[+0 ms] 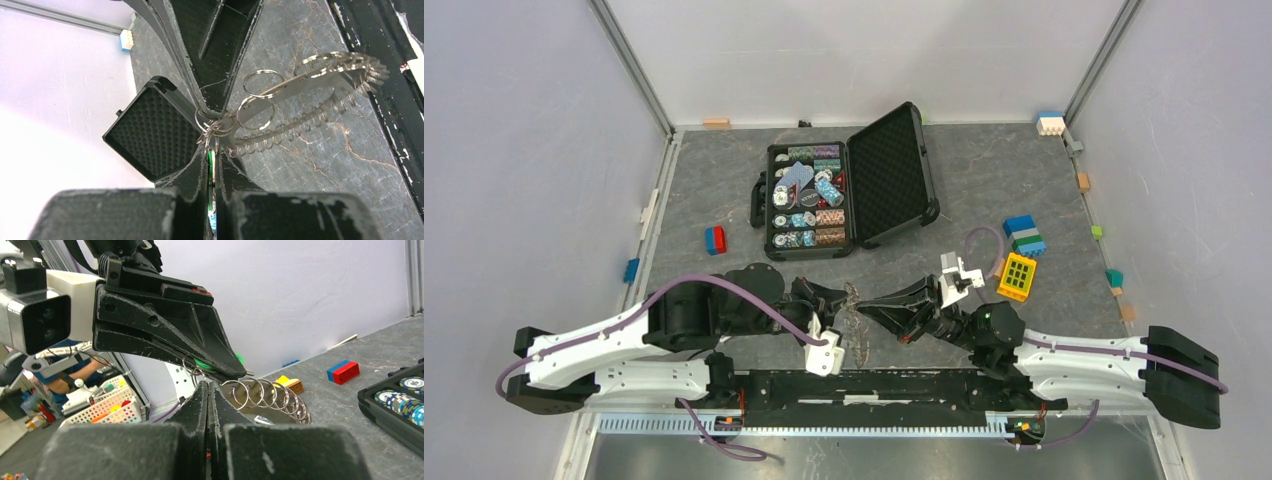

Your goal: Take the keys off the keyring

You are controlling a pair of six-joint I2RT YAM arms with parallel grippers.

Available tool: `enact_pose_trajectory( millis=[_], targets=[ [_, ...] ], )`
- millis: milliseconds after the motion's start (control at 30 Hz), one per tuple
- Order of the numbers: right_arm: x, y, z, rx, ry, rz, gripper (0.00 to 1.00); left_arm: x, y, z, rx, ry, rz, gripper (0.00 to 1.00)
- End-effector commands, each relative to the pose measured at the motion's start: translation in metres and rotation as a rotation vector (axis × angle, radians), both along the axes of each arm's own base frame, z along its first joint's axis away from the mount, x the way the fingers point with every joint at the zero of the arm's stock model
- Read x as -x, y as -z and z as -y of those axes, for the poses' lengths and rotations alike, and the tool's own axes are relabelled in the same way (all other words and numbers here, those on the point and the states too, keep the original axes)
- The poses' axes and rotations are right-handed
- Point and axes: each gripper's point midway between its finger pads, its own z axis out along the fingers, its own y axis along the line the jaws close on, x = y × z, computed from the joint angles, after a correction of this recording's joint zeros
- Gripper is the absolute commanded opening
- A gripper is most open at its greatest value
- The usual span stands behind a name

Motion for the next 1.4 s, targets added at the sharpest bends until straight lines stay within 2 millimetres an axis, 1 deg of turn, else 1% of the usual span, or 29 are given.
enact_pose_trajectory(
  millis=[0,167,267,300,367,400,467,533,567,633,700,767,800,900,1100,1200,1267,1367],
  targets=[
    [-0.023,-0.024,0.029,-0.176,0.118,-0.106,0.0,0.005,-0.009,-0.006,0.04,-0.009,-0.029,0.02],
    [-0.031,-0.009,0.032,-0.183,0.14,-0.201,0.0,0.005,-0.01,-0.006,0.044,-0.008,-0.028,0.02],
    [-0.034,0.002,0.031,-0.152,0.157,-0.217,0.0,0.005,-0.011,-0.006,0.044,-0.007,-0.027,0.02],
    [-0.035,0.005,0.03,-0.139,0.164,-0.214,0.01,0.005,-0.011,-0.006,0.044,-0.007,-0.025,0.02],
    [-0.035,0.009,0.028,-0.095,0.18,-0.172,0.12,0.005,-0.011,-0.006,0.041,-0.005,-0.023,0.02],
    [-0.035,0.01,0.027,-0.07,0.19,-0.135,0.16,0.004,-0.011,-0.005,0.04,-0.005,-0.021,0.02],
    [-0.028,0.009,0.022,-0.014,0.178,-0.023,0.25,0.004,-0.01,-0.005,0.037,-0.004,-0.02,0.02],
    [-0.019,0.006,0.016,0.047,0.155,0.12,0.32,0.004,-0.008,-0.005,0.031,-0.001,-0.017,0.02],
    [-0.01,0.005,0.011,0.078,0.12,0.191,0.35,0.004,-0.007,-0.005,0.028,0.0,-0.014,0.02],
    [0.001,0.005,0.004,0.143,0.074,0.329,0.39,0.004,-0.005,-0.006,0.011,0.005,-0.006,0.02],
    [0.008,0.007,-0.004,0.208,0.028,0.428,0.4,0.004,-0.002,-0.005,-0.006,0.008,-0.004,0.02],
    [0.01,0.01,-0.011,0.271,-0.001,0.469,0.41,0.003,0.0,-0.004,-0.02,0.011,-0.001,0.02],
    [0.009,0.011,-0.014,0.298,0.0,0.502,0.41,0.003,0.002,-0.003,-0.027,0.014,0.002,0.02],
    [0.006,0.01,-0.018,0.348,0.002,0.531,0.41,0.002,0.005,0.0,-0.039,0.02,0.012,0.02],
    [0.001,0.008,-0.018,0.379,0.017,0.52,0.41,0.0,0.009,0.005,-0.041,0.027,0.024,0.02],
    [-0.002,0.009,-0.019,0.396,0.022,0.49,0.38,0.0,0.011,0.005,-0.046,0.028,0.022,0.02],
    [-0.003,0.011,-0.02,0.406,0.021,0.469,0.36,-0.005,0.015,0.003,-0.058,0.004,0.047,0.02],
    [-0.002,0.013,-0.022,0.42,0.004,0.452,0.35,-0.008,0.015,0.002,-0.077,-0.004,0.059,0.02]
  ],
)
